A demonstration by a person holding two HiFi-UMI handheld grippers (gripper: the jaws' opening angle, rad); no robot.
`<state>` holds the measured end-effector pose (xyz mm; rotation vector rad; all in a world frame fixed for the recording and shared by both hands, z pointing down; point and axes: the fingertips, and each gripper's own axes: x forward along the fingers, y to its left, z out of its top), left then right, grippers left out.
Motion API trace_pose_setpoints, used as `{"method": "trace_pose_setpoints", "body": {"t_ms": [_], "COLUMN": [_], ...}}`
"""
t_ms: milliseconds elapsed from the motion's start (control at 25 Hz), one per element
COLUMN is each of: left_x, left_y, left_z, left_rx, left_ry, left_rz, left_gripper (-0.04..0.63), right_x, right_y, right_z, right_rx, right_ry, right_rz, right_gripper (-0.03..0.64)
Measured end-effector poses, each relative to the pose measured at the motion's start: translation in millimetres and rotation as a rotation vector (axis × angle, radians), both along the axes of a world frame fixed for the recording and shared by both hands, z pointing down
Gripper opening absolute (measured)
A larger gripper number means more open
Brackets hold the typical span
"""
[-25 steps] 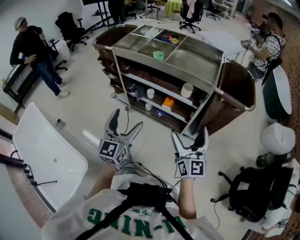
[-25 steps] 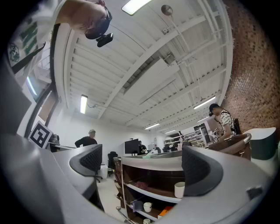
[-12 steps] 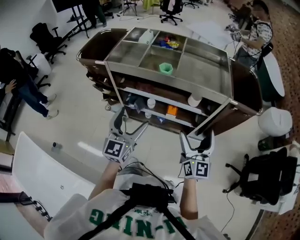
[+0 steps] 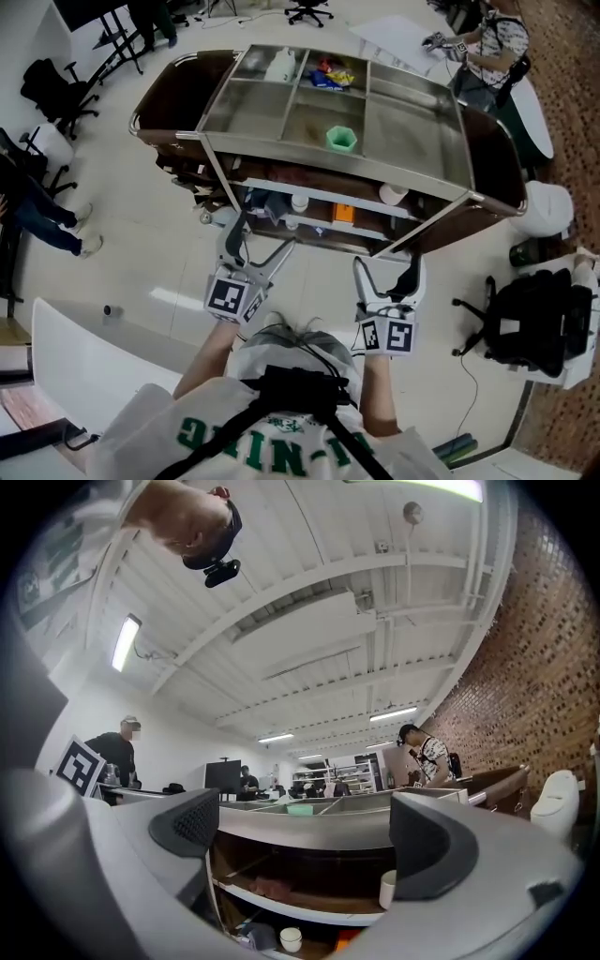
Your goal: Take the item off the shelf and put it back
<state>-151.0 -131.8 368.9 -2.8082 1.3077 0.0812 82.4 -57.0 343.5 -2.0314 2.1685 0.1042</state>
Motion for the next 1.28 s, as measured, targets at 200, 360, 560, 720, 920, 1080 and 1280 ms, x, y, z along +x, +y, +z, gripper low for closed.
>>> {"method": "trace_pose_setpoints", "body": {"t_ms": [200,360,560,720,920,1080,1280], "left_x": [17.8,20.9,25.1,27.2,31.4,33.7,40.2], "left_y": [1.7,-2.0,-11.8,-26.8,-55.5,-86.7,-105.9], "left_z": [5.9,13.8,51.7,102.9,170.3,219.4,260.5], "left_rx": [-0.019,-0.021,-0.014,-0.026,-0.034,-0.035,-0.046], "left_ry": [-0.02,-0.013,-0.017,-0.015,-0.016,-0.011,-0.004], "left_rz": [0.036,0.008,-0.007,-0.012,-0.019,-0.044,-0.059], "left_gripper": [0.443,0.443,0.443,0.443,0.443,0.443,0.443], "right_x": [10.3,21.2,35.1,42.2,50.0,57.1,54.7], "right_y": [-8.2,-10.8,-20.0,-40.2,-72.6,-99.2,-132.9], "right_z": [20.5,49.4,117.0,199.9,321.1,415.8,494.8], "right_rx": [-0.043,-0.067,-0.082,-0.129,-0.194,-0.238,-0.286], "right_ry": [-0.037,-0.027,-0.028,-0.014,-0.014,-0.046,-0.062], "right_rz": [0.015,0.049,0.072,0.074,0.076,0.087,0.08], "right_gripper": [0.581,0.581,0.58,0.58,0.58,0.58,0.58]}}
